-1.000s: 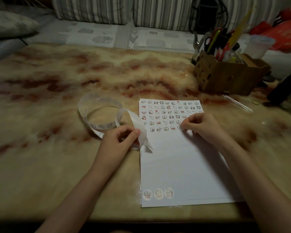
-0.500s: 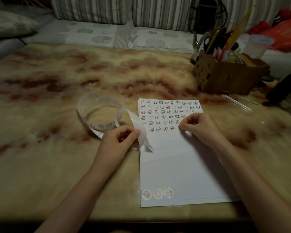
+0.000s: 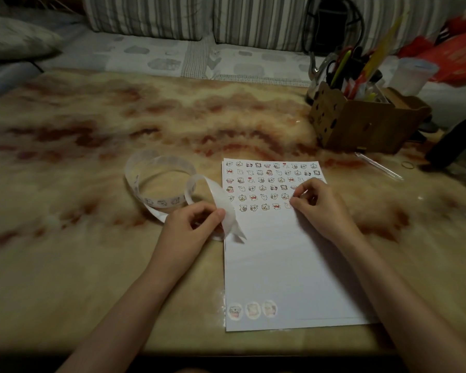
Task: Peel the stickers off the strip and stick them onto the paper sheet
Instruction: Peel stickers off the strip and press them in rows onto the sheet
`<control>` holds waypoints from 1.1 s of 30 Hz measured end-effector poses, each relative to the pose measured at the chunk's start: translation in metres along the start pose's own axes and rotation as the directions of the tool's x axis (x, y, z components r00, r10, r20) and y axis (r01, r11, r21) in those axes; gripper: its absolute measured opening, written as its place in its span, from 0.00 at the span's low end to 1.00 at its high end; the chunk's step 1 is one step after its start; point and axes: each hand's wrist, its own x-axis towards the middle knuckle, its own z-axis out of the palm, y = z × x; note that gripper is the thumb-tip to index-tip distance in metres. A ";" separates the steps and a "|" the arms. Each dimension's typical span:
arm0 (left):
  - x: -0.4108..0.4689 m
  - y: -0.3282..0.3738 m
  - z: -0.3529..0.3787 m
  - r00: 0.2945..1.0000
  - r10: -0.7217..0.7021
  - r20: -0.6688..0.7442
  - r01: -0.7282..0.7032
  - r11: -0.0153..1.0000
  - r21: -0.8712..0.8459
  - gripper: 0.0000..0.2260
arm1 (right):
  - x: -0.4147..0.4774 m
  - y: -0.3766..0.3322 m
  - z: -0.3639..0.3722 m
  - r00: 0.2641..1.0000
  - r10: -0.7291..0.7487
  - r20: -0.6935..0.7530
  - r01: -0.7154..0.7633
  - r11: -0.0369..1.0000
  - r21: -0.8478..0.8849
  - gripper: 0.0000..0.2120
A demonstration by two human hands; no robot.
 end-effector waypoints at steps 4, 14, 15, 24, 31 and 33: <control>0.000 0.003 0.001 1.000 0.003 -0.007 -0.003 1.000 0.003 0.08 | 0.001 0.001 0.000 1.000 0.021 0.023 -0.022 0.998 0.053 0.09; -0.001 0.007 0.001 0.997 -0.007 -0.078 0.001 0.997 -0.080 0.07 | 0.000 -0.005 0.000 1.000 0.024 0.009 -0.025 0.995 0.099 0.03; -0.001 0.007 0.000 0.996 -0.005 -0.090 -0.003 0.996 -0.092 0.07 | -0.003 -0.011 0.000 1.000 -0.003 -0.002 0.003 0.987 0.160 0.03; 0.002 0.010 -0.003 0.985 0.014 -0.174 -0.047 0.981 -0.190 0.05 | -0.047 -0.081 0.026 0.913 -0.362 0.190 0.237 0.847 0.477 0.04; 0.004 0.008 -0.003 0.988 0.013 -0.156 -0.051 0.968 -0.246 0.06 | -0.047 -0.085 0.035 0.931 -0.327 0.164 0.197 0.826 0.528 0.06; 0.004 0.009 -0.002 0.990 0.007 -0.141 -0.045 0.961 -0.271 0.07 | -0.047 -0.084 0.036 0.938 -0.314 0.149 0.191 0.824 0.533 0.07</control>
